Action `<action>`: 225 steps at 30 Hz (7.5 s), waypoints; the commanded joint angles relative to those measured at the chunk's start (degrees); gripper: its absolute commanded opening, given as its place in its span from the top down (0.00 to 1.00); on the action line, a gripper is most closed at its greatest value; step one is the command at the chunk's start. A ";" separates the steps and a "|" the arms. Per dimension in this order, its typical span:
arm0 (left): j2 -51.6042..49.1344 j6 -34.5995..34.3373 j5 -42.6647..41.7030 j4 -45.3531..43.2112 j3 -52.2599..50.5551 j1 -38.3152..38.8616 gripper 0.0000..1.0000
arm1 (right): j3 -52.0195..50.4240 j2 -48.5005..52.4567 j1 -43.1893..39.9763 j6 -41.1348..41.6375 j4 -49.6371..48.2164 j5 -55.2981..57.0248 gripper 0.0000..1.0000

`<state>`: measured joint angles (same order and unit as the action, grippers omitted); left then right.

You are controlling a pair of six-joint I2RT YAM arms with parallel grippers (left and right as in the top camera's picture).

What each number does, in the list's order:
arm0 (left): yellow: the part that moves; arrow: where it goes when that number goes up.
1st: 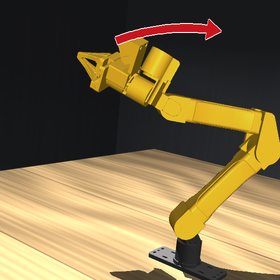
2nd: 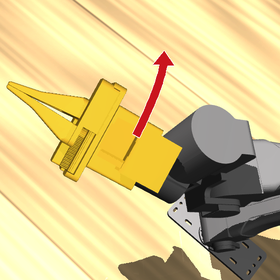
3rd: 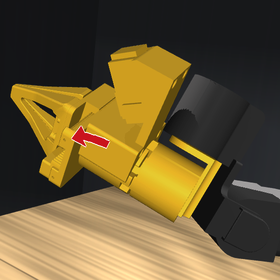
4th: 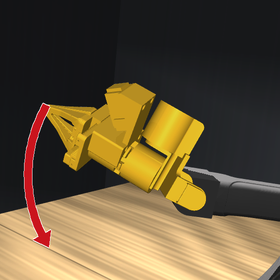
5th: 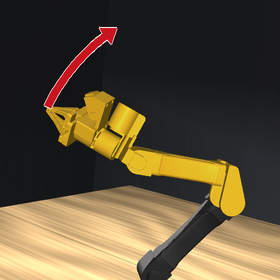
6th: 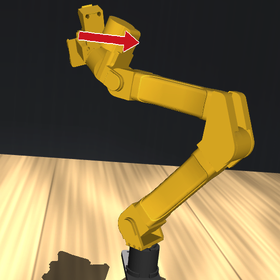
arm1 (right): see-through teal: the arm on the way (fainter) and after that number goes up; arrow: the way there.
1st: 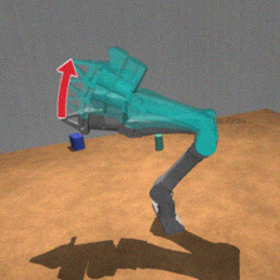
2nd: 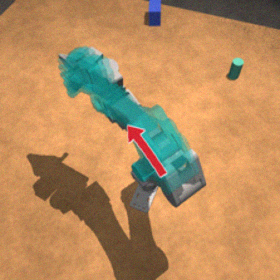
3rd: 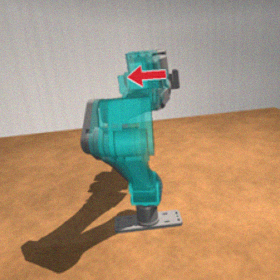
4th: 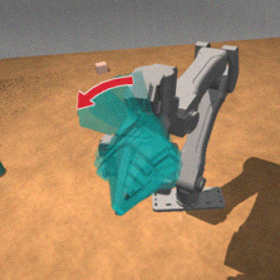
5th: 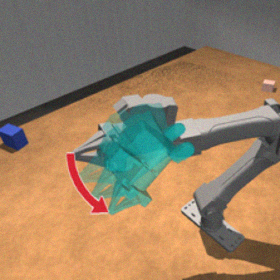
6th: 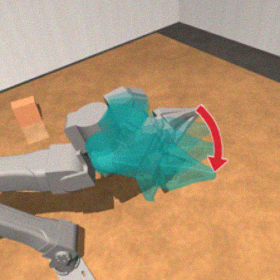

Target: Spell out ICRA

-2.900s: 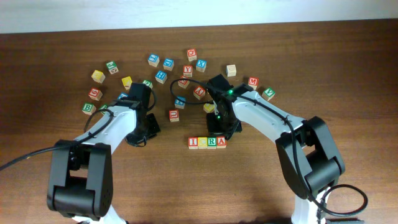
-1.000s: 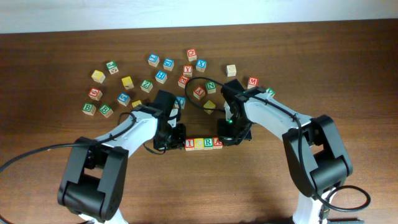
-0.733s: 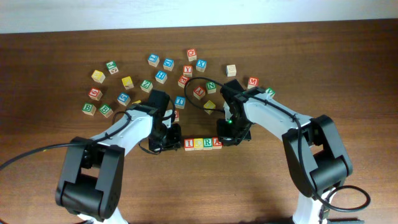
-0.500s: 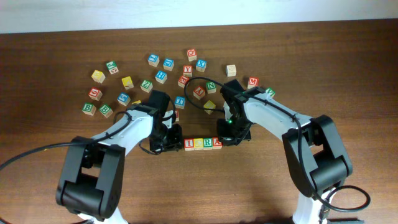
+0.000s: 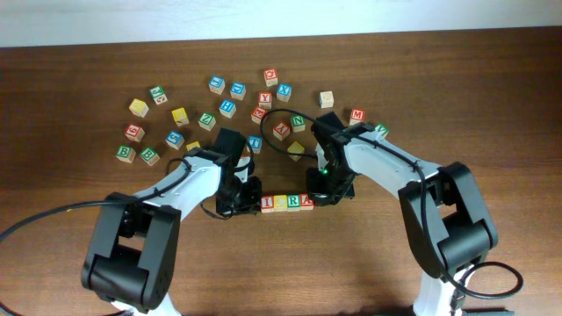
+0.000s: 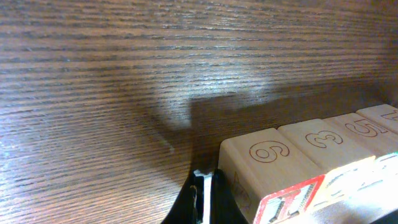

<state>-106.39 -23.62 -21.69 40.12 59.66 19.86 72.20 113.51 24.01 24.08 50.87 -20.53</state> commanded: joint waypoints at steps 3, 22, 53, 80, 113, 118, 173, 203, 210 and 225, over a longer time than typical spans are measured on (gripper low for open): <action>-1.62 -0.70 8.20 -0.39 -1.31 -0.31 1.00 | -0.83 0.33 0.04 0.42 0.13 -0.44 0.96; 22.12 7.48 8.02 24.44 12.02 -15.54 1.00 | 15.56 -32.28 -15.34 -7.72 38.21 8.31 0.96; 43.93 6.36 15.54 32.63 8.52 -15.54 0.01 | 6.54 -72.81 -15.41 -7.56 41.92 9.22 0.02; 43.93 6.36 15.54 32.63 8.52 -15.54 0.01 | -34.73 -105.24 -15.47 -14.25 -2.73 12.20 0.02; 43.93 6.36 15.54 32.63 8.52 -15.52 0.01 | -71.89 -113.33 -18.21 -20.68 -46.77 14.43 0.02; 43.93 6.36 15.54 32.63 8.52 -15.54 0.01 | -71.89 -113.33 -18.21 -20.65 -46.56 15.96 0.02; 43.93 6.36 15.54 32.63 8.52 -15.54 0.01 | -71.89 -113.31 -21.42 -24.70 -46.23 20.83 0.02; 95.49 24.76 5.95 -23.67 -46.75 -22.75 0.01 | -71.89 -113.31 -21.42 -24.70 -46.23 20.83 0.02; 105.00 24.76 9.57 -33.24 -54.75 -22.75 0.01 | -71.89 -113.31 -21.42 -24.70 -46.23 20.83 0.02; 106.14 19.39 22.18 -35.32 -59.17 -22.75 0.01 | -71.89 -113.31 -21.42 -24.70 -46.23 20.83 0.02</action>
<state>-0.84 -3.97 -1.17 4.49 0.78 -2.44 0.73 0.69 2.96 -0.25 4.40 0.01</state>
